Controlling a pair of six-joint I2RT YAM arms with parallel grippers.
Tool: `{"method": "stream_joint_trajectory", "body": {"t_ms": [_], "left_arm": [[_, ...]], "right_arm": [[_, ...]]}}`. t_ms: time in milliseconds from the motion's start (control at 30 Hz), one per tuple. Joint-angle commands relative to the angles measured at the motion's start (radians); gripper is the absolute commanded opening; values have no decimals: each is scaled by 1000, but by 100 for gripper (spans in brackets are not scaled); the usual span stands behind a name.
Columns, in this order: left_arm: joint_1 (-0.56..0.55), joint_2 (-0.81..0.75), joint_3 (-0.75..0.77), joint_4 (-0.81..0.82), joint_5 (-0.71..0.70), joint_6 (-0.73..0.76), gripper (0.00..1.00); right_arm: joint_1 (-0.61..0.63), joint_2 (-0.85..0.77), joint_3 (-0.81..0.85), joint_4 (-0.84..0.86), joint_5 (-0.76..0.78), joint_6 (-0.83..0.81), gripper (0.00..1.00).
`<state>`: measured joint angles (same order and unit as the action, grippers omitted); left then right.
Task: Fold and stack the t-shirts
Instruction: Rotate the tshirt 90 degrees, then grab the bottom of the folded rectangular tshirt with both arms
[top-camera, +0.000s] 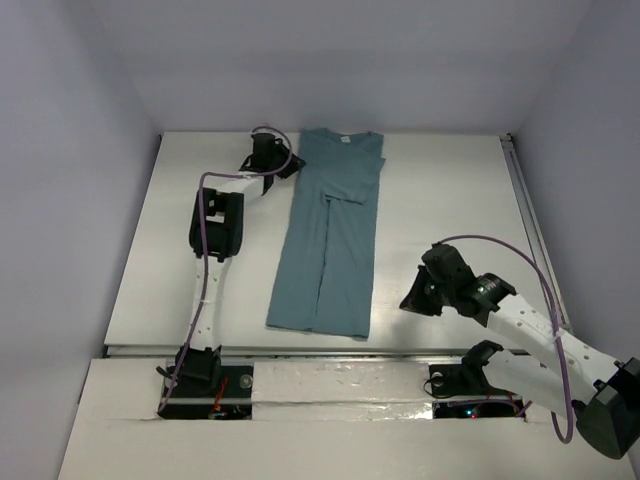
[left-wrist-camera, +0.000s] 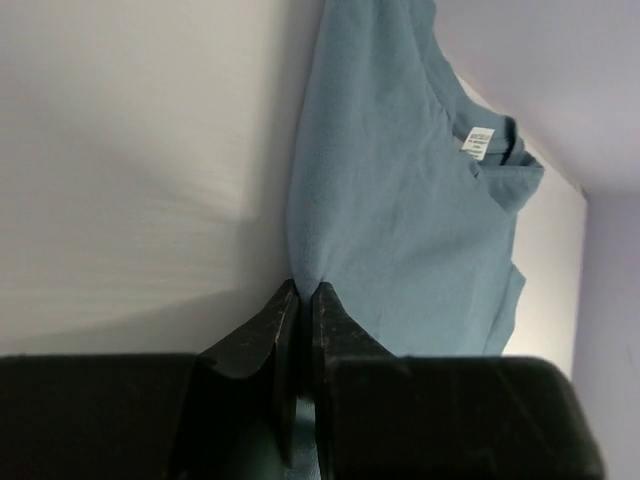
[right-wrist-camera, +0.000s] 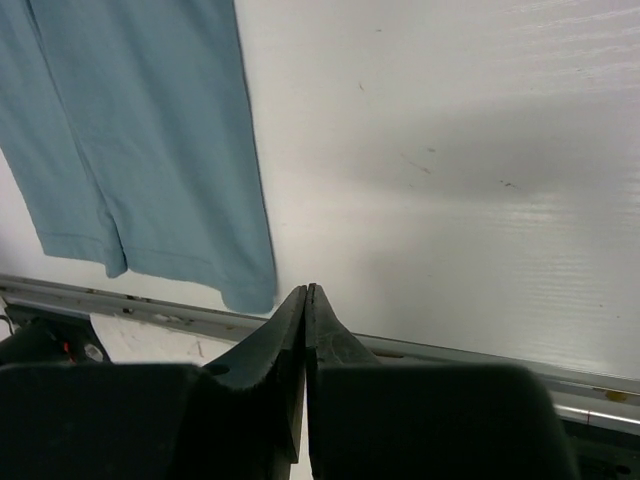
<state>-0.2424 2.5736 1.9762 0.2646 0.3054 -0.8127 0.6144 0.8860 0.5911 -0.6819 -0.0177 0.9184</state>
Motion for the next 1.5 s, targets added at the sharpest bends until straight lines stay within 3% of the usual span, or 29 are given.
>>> {"method": "stream_joint_trajectory", "body": {"t_ms": [0, 33, 67, 100, 233, 300, 400, 433, 467, 500, 567, 667, 700, 733, 767, 800, 833, 900, 1067, 1200, 1467], "left_arm": [[77, -154, -124, 56, -115, 20, 1], [86, -176, -192, 67, -109, 23, 11], [86, -197, -221, 71, -111, 39, 29], [86, -254, -255, 85, -109, 58, 56], [106, -470, -490, 29, -196, 173, 71], [106, -615, -578, -61, -213, 216, 70], [91, -781, -817, -179, -221, 236, 66], [80, -900, -956, -209, -224, 236, 62], [71, -958, -1017, -246, -220, 237, 61], [48, -1019, -1078, -330, -224, 230, 59], [8, -1200, -1256, -398, -203, 181, 41], [-99, -1384, -1395, -575, -158, 82, 28], [-124, -1427, -1419, -653, -151, 55, 27], [-158, -1517, -1456, -686, -137, 29, 27], [-158, -1564, -1467, -724, -135, -20, 27], [-158, -1611, -1473, -775, -132, -29, 30], [-167, -1695, -1482, -798, -115, -45, 42], [-167, -1740, -1487, -837, -103, -68, 53], [-231, -1652, -1504, -800, -63, -57, 54], [-331, -1584, -1482, -792, -101, -74, 54], [-411, -1514, -1453, -798, -166, -120, 50]], "right_arm": [[-7, -15, 4, 15, -11, -16, 8], [-7, -15, 9, 13, -10, -16, 12], [-7, -15, 10, 19, -21, -26, 17], [-7, -3, 13, 25, -30, -32, 28], [-7, 30, 1, 70, -94, -44, 44], [-7, 28, -22, 125, -110, -44, 49], [-7, 42, -71, 220, -152, -39, 50], [-7, 50, -82, 246, -172, -38, 49], [-7, 65, -95, 302, -191, -27, 43], [2, 70, -120, 327, -215, -15, 4], [15, 76, -143, 390, -225, 8, 0], [41, 68, -177, 453, -238, 49, 0], [59, 65, -186, 469, -240, 63, 2], [73, 67, -206, 482, -241, 75, 11], [88, 70, -214, 507, -240, 101, 22], [125, 74, -220, 518, -226, 117, 43], [143, 83, -237, 528, -217, 129, 50], [169, 99, -263, 594, -211, 189, 58], [194, 111, -312, 659, -165, 250, 58], [203, 133, -318, 657, -154, 266, 54], [203, 139, -318, 670, -142, 283, 51]]}}
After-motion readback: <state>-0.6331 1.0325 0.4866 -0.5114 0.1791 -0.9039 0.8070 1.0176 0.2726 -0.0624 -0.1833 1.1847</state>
